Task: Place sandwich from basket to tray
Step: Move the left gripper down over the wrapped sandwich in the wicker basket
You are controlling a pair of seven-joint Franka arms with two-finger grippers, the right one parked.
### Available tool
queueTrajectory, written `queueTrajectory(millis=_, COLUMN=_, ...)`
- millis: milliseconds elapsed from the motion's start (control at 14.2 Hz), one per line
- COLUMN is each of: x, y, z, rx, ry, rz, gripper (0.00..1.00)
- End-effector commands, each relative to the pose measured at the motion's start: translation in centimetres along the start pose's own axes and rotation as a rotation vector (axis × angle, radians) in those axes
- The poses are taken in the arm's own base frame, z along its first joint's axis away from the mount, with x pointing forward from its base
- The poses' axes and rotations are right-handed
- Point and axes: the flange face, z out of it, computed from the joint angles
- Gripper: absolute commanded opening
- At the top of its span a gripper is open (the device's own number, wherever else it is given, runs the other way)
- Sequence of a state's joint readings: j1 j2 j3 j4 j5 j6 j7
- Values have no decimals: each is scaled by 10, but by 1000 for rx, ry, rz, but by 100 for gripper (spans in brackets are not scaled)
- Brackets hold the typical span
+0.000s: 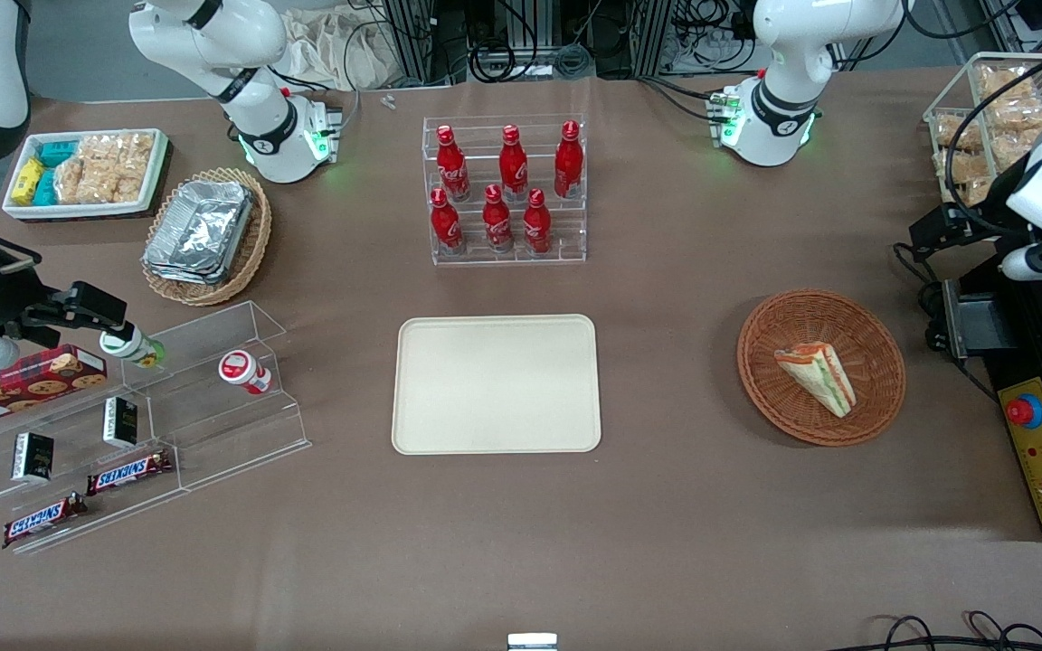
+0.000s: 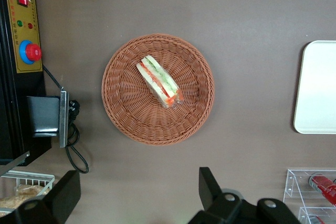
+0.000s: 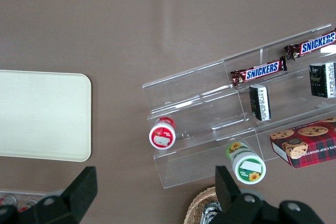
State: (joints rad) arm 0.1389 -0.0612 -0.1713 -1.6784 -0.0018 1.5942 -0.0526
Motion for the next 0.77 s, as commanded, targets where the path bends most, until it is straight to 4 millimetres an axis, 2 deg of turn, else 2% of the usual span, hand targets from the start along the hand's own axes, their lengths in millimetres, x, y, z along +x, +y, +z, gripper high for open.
queueTrajectory(millis=0, x=2, y=-2, z=-6, rx=12, ry=-10, rz=-9, gripper=100)
queueTrajectory(millis=281, x=6, y=-6, z=3, rx=7, ry=-24, rz=-19, gripper=100)
queueTrajectory(millis=421, x=7, y=-9, z=22, rx=13, ry=-40, rz=-90, gripper=100)
queueTrajectory(millis=632, x=10, y=-5, z=63, rx=23, ry=-29, rz=-419, gripper=100)
queueTrajectory(millis=702, x=11, y=-4, z=79, rx=21, ry=-16, rz=-476, gripper=100)
